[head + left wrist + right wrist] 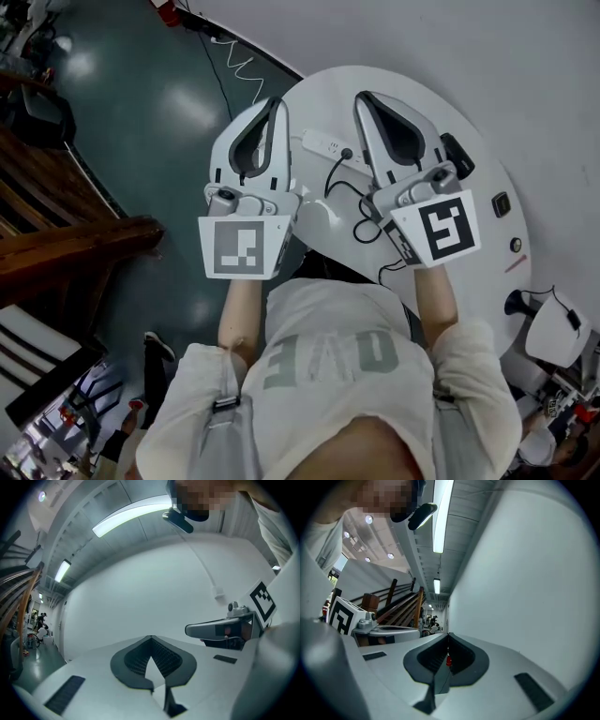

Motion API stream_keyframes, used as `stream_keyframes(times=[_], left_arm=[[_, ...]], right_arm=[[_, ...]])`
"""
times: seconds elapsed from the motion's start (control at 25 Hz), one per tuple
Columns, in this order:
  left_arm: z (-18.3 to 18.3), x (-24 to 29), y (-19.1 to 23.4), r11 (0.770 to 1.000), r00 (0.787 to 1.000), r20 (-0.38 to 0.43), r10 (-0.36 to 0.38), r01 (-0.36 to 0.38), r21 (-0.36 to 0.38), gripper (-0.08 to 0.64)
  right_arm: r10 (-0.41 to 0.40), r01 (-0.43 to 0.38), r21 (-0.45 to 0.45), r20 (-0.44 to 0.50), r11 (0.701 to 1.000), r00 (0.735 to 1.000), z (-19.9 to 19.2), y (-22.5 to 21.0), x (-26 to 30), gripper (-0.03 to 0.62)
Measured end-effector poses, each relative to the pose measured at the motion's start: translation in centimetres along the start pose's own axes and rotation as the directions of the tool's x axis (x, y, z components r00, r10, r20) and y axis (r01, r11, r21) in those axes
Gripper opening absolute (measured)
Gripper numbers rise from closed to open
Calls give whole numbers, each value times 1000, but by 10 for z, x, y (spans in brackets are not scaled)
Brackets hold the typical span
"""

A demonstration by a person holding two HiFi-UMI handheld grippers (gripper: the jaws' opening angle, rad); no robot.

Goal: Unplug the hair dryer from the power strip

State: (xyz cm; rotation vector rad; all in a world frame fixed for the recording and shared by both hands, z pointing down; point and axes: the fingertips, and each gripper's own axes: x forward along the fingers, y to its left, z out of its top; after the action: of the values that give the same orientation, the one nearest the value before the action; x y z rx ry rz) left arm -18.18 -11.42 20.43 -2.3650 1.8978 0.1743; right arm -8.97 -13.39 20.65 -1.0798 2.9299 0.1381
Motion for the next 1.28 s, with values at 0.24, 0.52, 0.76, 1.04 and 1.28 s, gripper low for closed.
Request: stream_keyframes(times=[0.24,0.52,0.76,1.04,1.28], left_arm=[[-10,8,-11,998,998,-36,-53,55,36,12],[-62,34,-59,833,847,-214,-487,524,176,53],[-188,19,-90,334,330,-685,-650,933,133,212],[-300,2,-90,-16,-54,-908,-416,998,-52,257],[-340,7,-102,-97,-111,-941,-319,992,-84,270]], right_arm=[[11,-11,12,-18,1000,1000,-13,-7,-3,20],[9,-8,7,-73,1000,997,-33,-24,-13,21],[13,-10,23,-130,1000,991,-57,-38,-21,21],[11,5,75,-213,997,977,-95,-49,-27,21],[10,26,121,-293,992,956,-131,-56,-38,21]])
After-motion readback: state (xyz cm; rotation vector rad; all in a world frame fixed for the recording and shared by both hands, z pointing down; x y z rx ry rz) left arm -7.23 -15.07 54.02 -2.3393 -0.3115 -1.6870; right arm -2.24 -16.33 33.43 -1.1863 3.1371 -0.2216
